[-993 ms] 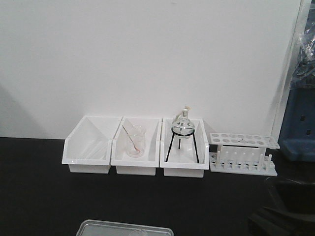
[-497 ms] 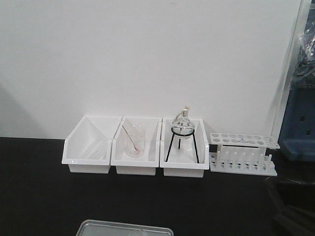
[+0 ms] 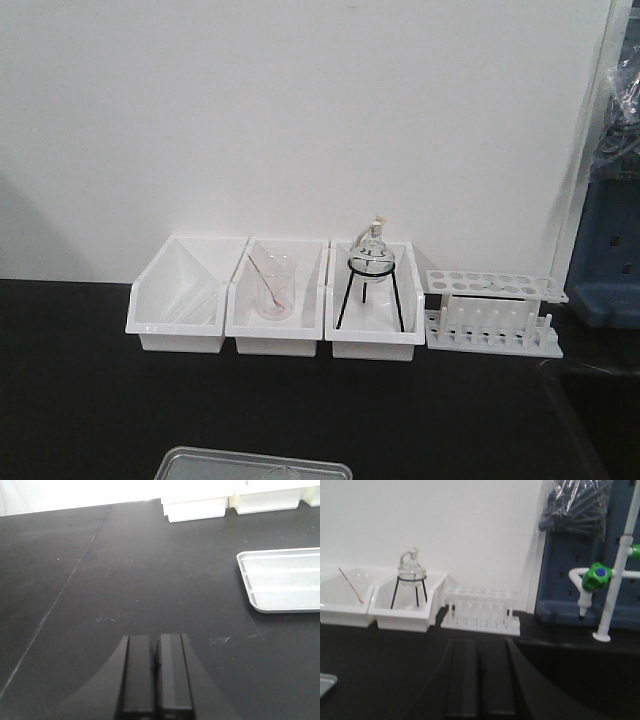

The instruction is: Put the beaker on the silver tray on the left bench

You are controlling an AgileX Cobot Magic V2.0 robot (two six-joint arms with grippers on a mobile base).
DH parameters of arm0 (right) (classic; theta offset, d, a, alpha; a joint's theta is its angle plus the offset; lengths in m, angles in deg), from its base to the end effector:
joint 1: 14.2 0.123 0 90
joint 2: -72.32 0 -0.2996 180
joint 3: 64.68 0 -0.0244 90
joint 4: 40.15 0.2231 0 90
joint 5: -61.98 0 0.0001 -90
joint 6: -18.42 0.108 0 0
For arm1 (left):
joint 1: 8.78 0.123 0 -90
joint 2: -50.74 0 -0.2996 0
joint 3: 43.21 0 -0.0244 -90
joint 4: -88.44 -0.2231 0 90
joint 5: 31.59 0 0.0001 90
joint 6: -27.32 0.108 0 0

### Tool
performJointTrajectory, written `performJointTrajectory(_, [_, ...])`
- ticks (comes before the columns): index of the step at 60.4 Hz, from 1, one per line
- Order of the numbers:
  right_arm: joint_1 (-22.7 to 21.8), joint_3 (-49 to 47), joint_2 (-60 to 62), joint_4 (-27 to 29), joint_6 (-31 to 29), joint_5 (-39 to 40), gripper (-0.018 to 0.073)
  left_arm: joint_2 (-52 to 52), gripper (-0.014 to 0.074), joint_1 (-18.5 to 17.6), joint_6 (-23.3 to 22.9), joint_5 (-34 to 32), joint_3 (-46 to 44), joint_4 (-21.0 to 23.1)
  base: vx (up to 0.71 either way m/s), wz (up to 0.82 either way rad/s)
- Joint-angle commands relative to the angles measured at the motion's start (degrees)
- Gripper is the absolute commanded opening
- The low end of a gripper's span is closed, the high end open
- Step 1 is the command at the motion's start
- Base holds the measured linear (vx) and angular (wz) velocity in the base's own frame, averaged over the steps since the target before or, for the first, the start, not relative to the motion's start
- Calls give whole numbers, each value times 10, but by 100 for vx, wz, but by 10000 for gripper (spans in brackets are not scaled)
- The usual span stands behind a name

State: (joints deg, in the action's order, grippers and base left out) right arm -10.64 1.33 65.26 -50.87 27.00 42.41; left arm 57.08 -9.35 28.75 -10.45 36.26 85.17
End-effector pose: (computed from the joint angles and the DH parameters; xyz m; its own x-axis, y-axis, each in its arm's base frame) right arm 0.0171 -0.0057 0.2437 -0.0405 -0.0293 -0.9988 -0.0009 0.9996 -0.0293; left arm 0.0262 0.0020 0.1652 -0.2909 0.0810 -0.9533 0.0130 0.9967 0.0807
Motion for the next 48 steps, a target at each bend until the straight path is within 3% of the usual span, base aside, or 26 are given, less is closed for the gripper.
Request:
performJointTrajectory(1, [-30,38,8,63,-65,65,-14,-4,1,-3,-1,-47,11,1,0,0])
performJointTrajectory(10, [-36,143,8,66,-51,196,-14,-4,1,-3,-1,-47,11,1,0,0])
performJointTrajectory(22, [-36,137,10,46,-45,135,-14,-4,1,-3,-1,-47,11,1,0,0])
performJointTrajectory(48, [-36,137,10,49,-44,131,-14,-4,1,-3,-1,-47,11,1,0,0])
